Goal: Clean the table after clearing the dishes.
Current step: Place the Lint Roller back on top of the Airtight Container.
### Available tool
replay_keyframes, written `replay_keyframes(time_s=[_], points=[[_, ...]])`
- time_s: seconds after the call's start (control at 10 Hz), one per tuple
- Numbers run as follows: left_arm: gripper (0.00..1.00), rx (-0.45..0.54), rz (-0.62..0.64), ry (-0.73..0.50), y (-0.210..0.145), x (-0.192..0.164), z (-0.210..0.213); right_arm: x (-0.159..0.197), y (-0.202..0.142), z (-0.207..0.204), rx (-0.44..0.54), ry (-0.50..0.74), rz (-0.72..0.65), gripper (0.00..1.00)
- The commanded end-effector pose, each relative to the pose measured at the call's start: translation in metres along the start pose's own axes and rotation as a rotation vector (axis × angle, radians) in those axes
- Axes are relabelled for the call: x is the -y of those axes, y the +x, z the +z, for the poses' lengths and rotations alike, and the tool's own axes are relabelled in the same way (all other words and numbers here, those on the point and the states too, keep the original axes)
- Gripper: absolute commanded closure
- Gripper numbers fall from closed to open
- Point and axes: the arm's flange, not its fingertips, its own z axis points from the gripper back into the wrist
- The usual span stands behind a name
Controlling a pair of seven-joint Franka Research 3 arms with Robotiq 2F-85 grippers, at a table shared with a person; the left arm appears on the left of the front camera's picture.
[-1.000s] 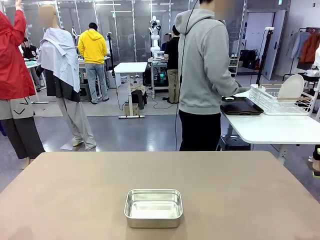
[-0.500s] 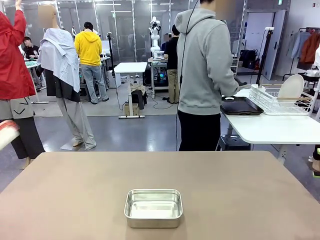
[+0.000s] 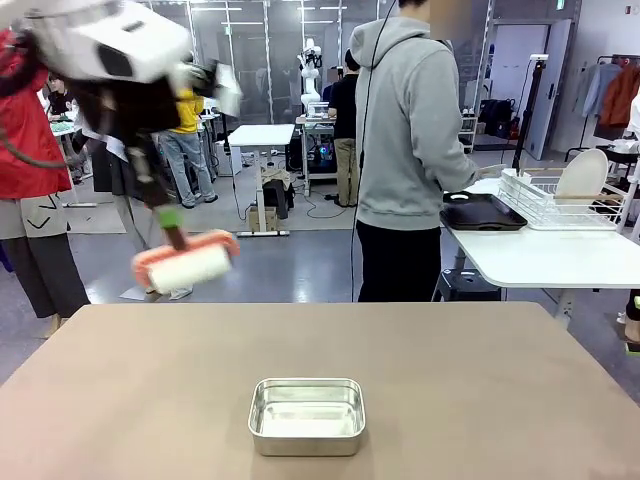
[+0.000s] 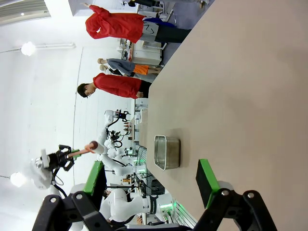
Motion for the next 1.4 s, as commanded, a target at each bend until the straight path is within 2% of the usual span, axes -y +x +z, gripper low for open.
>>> replay_keyframes(time_s=[0.0,0.2,0.3,0.4,0.5,0.6,0.7,0.8,1.3], points=[[0.79,0.071,-0.380,0.092,0.029,0.009,-0.029,-0.004,-0.003,0.000,-0.011,-0.003,-0.009,0.05],[0.79,0.135,-0.592,0.035,0.065,0.043,-0.078,-0.004,-0.003,0.000,-0.011,-0.003,-0.009,0.05],[0.79,0.168,-0.607,-0.002,0.077,0.056,-0.098,-0.004,-0.003,0.000,-0.011,-0.003,-0.009,0.05],[0.79,0.139,-0.630,0.002,0.090,0.071,-0.119,-0.004,-0.003,0.000,-0.011,-0.003,-0.009,0.05],[0.79,0.055,-0.599,-0.083,0.099,0.084,-0.136,-0.004,-0.003,0.000,-0.011,-0.003,-0.009,0.05],[0.79,-0.010,-0.553,-0.096,0.101,0.087,-0.147,-0.004,-0.003,0.000,-0.011,-0.003,-0.009,0.05],[0.79,-0.068,-0.477,-0.065,0.104,0.079,-0.147,-0.004,-0.003,0.000,-0.011,-0.003,-0.009,0.05],[0.79,0.055,-0.614,-0.076,0.099,0.086,-0.152,-0.004,-0.003,0.000,-0.011,-0.003,-0.009,0.05],[0.79,0.055,-0.614,-0.076,0.099,0.086,-0.152,-0.004,-0.003,0.000,-0.011,-0.003,-0.009,0.05]])
